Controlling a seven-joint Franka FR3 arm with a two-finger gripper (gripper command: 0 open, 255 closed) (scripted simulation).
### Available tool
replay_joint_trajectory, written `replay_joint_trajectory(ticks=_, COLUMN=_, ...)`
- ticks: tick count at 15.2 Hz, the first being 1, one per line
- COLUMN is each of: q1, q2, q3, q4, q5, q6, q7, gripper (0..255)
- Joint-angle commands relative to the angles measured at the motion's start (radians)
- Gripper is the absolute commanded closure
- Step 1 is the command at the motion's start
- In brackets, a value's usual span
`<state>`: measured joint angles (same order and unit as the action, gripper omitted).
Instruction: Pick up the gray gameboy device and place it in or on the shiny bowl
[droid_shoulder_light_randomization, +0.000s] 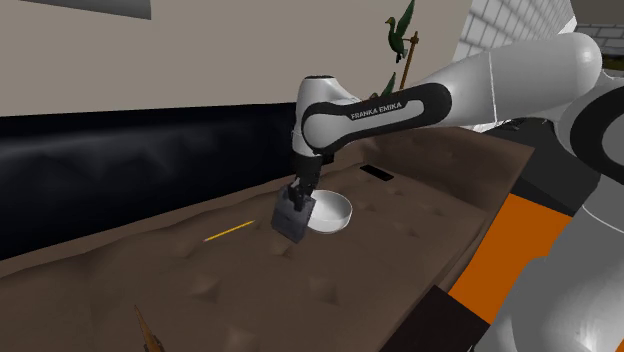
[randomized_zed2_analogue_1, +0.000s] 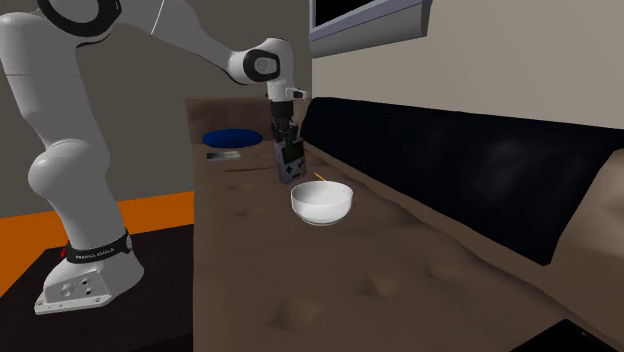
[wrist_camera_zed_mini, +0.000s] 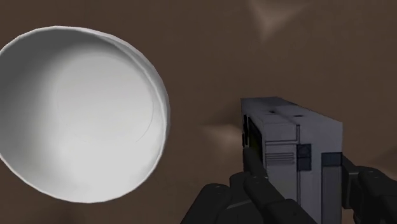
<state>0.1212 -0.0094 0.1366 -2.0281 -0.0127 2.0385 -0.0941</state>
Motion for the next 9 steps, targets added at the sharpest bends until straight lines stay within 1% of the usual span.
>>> replay_joint_trajectory(ticks=1, q1=0.000, q2=-0.006, q3=0.000, q4=0.019, q5=0.001, q6=-0.025, q7=0.000, gripper=255)
replay_joint_trajectory(ticks=9, q1=0.000, q2=-0.027, q3=0.000, q4=0.104, q5=0.005, q6=-0.130, q7=-0.004, gripper=255)
